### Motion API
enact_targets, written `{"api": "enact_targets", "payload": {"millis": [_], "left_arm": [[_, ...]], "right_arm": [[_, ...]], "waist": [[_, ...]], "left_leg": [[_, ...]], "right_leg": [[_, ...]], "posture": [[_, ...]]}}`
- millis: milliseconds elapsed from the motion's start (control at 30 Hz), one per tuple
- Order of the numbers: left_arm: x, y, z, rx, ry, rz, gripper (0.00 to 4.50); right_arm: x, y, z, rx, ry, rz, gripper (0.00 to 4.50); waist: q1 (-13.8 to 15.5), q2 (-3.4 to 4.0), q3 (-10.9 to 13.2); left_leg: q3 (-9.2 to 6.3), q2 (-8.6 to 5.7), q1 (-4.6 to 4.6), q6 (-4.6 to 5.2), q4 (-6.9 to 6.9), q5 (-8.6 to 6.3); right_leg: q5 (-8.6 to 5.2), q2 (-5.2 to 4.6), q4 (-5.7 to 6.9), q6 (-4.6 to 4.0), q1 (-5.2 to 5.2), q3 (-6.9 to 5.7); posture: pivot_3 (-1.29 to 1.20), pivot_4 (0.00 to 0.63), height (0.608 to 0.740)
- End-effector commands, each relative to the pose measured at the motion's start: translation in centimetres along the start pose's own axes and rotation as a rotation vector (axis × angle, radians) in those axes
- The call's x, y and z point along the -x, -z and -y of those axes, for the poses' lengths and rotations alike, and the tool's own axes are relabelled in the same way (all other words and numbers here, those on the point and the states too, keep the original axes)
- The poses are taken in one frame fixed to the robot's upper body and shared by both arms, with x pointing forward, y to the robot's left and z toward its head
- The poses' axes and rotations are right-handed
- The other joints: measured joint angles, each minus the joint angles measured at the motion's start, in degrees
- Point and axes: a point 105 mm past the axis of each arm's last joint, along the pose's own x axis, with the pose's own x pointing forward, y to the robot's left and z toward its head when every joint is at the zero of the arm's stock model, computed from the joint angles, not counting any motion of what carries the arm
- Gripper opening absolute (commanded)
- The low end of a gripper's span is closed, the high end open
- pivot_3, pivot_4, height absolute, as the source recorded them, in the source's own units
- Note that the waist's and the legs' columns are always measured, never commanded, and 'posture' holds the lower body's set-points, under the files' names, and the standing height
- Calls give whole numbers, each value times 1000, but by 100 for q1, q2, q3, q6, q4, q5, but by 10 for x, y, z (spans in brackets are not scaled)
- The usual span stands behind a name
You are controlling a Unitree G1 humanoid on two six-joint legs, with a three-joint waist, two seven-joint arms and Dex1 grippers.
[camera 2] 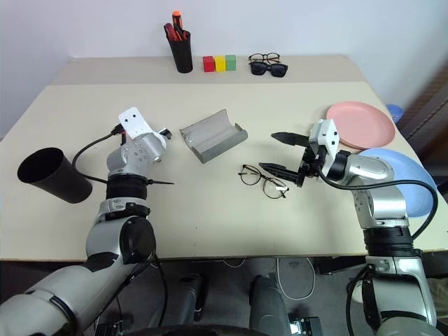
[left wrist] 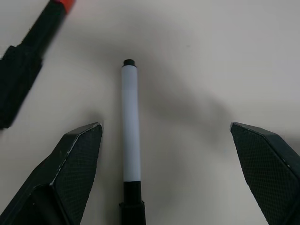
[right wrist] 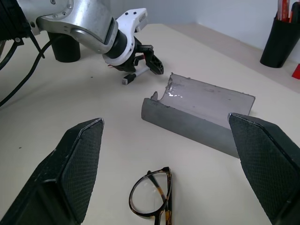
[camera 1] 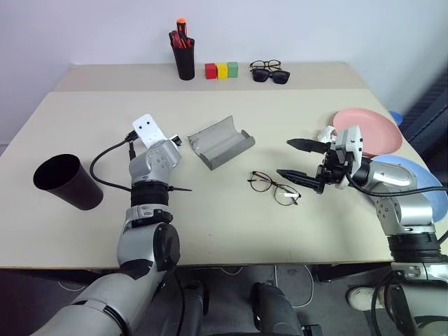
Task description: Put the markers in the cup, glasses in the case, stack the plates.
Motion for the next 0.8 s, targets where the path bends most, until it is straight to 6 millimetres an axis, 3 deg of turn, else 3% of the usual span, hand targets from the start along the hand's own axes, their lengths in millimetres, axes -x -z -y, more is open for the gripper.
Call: {"api": "enact_targets", "payload": {"millis": [33,267,433,533,667,733,800], "left_arm": [[-5,-4,-15,-21,-119,18,3684],[-5,-9,-17,-19,-164,23,250],[-4,-9,-15,5,-148,14,105],[2,-15,-1,7,-65,46,105],[36,-47,29,-81,136,272,105],[58,-66,29,-108,191,429,105],[96,-99,16,-194,212,737,105]], "right_arm": [[4,-13,1,56,14,23,4393],[4,-14,2,57,24,23,4393],[5,-14,3,56,29,22,4393],[5,-13,4,56,34,22,4393],[5,-14,6,58,43,24,4393],[5,-14,7,59,46,26,4393],[5,-14,7,61,48,27,4393]], "waist": [[-22,0,0],[-16,1,0],[-6,1,0],[-4,1,0],[6,-5,3],[6,-6,4],[-39,-5,3]], "left_leg": [[0,0,1,0,-1,0],[-1,1,4,-6,0,4],[0,0,3,-7,0,4],[-1,1,3,-7,-2,5],[0,0,-3,-8,-2,5],[0,0,-5,-8,-5,5],[3,1,-5,-9,-14,5]], "right_leg": [[0,0,0,1,0,0],[1,0,6,5,0,0],[3,0,4,6,1,0],[3,0,5,6,0,0],[7,0,-1,-1,-1,0],[9,0,-6,-3,-2,1],[9,0,-8,-4,-8,5]], "posture": [[0,150,740],[0,150,740],[0,150,740],[0,150,740],[0,150,740],[0,150,740],[0,150,740]]}}
